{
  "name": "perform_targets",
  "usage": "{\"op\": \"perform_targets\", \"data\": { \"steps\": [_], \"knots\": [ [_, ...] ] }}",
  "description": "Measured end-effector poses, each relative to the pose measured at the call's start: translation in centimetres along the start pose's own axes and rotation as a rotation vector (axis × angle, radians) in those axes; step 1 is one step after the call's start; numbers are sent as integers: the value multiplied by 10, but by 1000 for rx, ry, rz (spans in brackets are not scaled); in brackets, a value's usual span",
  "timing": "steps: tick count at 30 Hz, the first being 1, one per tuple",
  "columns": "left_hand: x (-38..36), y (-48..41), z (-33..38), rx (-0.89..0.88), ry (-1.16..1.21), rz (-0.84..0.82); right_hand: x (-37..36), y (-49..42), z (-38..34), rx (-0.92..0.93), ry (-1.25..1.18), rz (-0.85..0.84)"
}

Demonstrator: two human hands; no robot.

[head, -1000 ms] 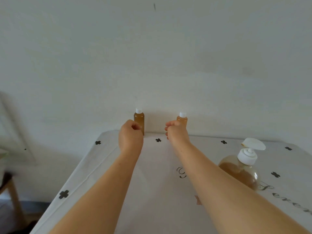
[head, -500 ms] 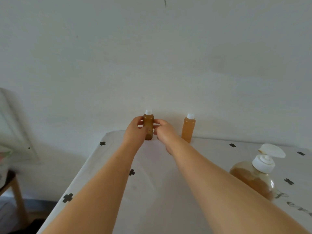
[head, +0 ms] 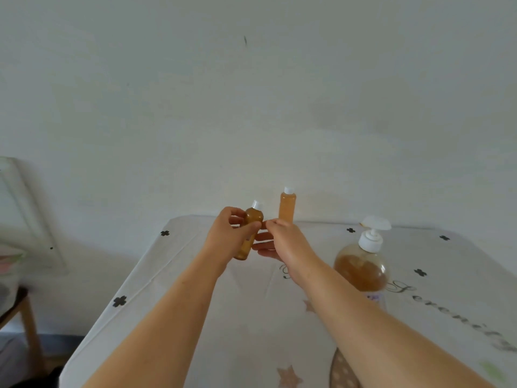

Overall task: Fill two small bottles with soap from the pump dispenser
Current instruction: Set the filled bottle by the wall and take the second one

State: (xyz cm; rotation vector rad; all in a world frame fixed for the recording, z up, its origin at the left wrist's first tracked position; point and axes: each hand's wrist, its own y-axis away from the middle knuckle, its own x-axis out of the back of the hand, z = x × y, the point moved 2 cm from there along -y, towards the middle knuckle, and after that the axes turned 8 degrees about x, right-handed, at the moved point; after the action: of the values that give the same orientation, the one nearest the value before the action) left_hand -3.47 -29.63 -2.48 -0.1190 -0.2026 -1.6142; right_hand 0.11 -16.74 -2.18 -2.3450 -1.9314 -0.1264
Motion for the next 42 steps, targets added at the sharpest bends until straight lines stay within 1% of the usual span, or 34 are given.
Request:
{"op": "perform_targets", "data": {
  "steps": [2, 5, 11, 16, 18, 20, 23, 27, 30, 32, 34, 36, 39, 42],
  "knots": [
    [-5, 15, 2, -11, -27, -36, 8, 17, 0, 1, -5, 0],
    [-14, 50, 8, -48, -66, -59, 29, 50, 0, 35, 64, 16],
    [-27, 100, 14, -144, -120, -84, 78, 100, -13, 150, 364, 112],
    [-43, 126, 22, -179, -243, -269, 105, 124, -11, 159, 505, 81],
    [-51, 130, 24, -211, -278, -303, 112, 130, -10, 163, 549, 84],
    [-60, 135, 25, -246, -315, -316, 121, 135, -9, 148, 538, 77],
    [-69, 137, 26, -266, -359, -332, 131, 139, -5, 110, 513, 1],
    [-72, 135, 23, -184, -358, -393, 143, 140, -2, 143, 545, -100],
    [-72, 134, 19, -145, -374, -388, 152, 142, -2, 192, 473, -161],
    [-74, 135, 19, -149, -362, -377, 156, 143, -5, 190, 423, -129],
    [-79, 137, 20, -170, -360, -391, 158, 144, -6, 136, 444, -75],
    [-85, 138, 21, -188, -368, -414, 160, 145, -5, 108, 483, -66],
    [-89, 137, 20, -170, -358, -435, 164, 144, -2, 163, 432, -51],
    [-88, 132, 17, -69, -314, -466, 170, 142, 0, 234, 364, -53]
  ]
}}
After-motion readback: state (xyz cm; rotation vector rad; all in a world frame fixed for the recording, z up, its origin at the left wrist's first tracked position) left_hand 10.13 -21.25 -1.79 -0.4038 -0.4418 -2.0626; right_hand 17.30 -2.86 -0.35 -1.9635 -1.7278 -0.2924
